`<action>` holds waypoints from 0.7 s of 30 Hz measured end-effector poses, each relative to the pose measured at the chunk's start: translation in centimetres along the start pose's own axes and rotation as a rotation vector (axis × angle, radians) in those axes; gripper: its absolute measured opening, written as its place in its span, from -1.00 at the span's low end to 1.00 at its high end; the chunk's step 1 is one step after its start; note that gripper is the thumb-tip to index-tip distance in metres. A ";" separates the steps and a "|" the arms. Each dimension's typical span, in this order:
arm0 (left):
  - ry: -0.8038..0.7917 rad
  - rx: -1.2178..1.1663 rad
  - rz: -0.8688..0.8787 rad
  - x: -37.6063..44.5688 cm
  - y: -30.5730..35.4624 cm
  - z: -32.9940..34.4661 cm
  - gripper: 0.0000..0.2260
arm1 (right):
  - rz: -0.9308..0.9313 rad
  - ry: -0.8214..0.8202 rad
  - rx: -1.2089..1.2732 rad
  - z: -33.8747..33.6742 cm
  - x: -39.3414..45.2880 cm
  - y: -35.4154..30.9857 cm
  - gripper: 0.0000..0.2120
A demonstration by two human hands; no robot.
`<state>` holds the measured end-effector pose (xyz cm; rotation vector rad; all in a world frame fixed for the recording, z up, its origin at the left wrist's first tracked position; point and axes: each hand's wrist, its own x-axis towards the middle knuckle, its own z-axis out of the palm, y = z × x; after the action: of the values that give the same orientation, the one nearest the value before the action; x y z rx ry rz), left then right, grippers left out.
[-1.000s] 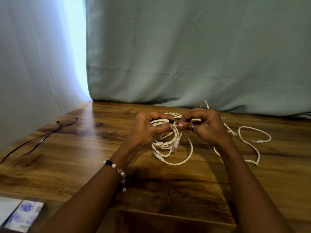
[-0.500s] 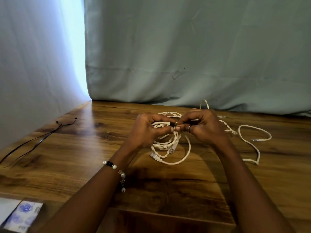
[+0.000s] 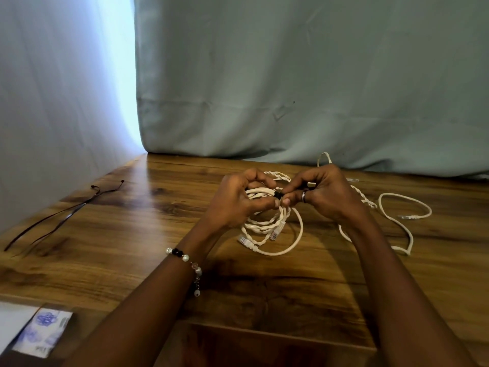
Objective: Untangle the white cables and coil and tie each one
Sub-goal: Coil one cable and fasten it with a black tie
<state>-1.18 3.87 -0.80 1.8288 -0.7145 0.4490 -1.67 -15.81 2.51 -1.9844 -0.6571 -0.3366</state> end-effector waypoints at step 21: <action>0.090 -0.119 -0.066 0.2 -0.6 -0.3 -0.74 | 0.012 0.059 0.093 1.2 0.0 -0.1 -0.72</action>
<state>-0.65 4.21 -0.98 1.7040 -0.6048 0.4337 -1.84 -14.73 2.02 -1.8825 -0.6123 -0.3497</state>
